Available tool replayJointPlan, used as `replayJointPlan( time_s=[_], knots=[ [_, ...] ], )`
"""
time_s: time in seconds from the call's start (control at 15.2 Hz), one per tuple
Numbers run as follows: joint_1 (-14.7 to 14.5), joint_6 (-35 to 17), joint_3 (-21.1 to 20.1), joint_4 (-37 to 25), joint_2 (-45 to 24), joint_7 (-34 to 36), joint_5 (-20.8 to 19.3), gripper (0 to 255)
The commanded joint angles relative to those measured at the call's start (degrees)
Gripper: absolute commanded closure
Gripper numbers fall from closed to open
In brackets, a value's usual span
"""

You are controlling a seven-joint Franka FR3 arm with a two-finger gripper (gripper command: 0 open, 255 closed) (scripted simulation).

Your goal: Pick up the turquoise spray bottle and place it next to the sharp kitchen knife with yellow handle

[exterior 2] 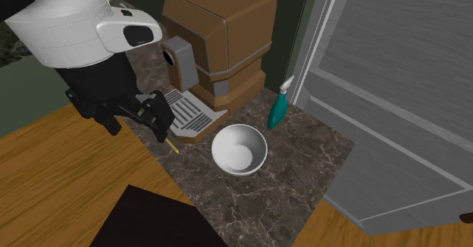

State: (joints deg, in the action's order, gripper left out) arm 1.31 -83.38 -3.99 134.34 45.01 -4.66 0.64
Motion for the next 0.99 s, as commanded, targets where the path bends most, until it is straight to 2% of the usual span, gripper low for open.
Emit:
replayJointPlan(
  time_s=[0.0,0.46,0.92],
  knots=[
    [0.0,0.0,0.0,0.0,0.0,0.0,0.0,0],
    [2.77,-11.58,2.43,-1.57,-10.99,-0.76,-2.83,0],
    [5.19,-21.15,4.81,-6.64,-23.37,-1.16,-4.81,0]
  ],
)
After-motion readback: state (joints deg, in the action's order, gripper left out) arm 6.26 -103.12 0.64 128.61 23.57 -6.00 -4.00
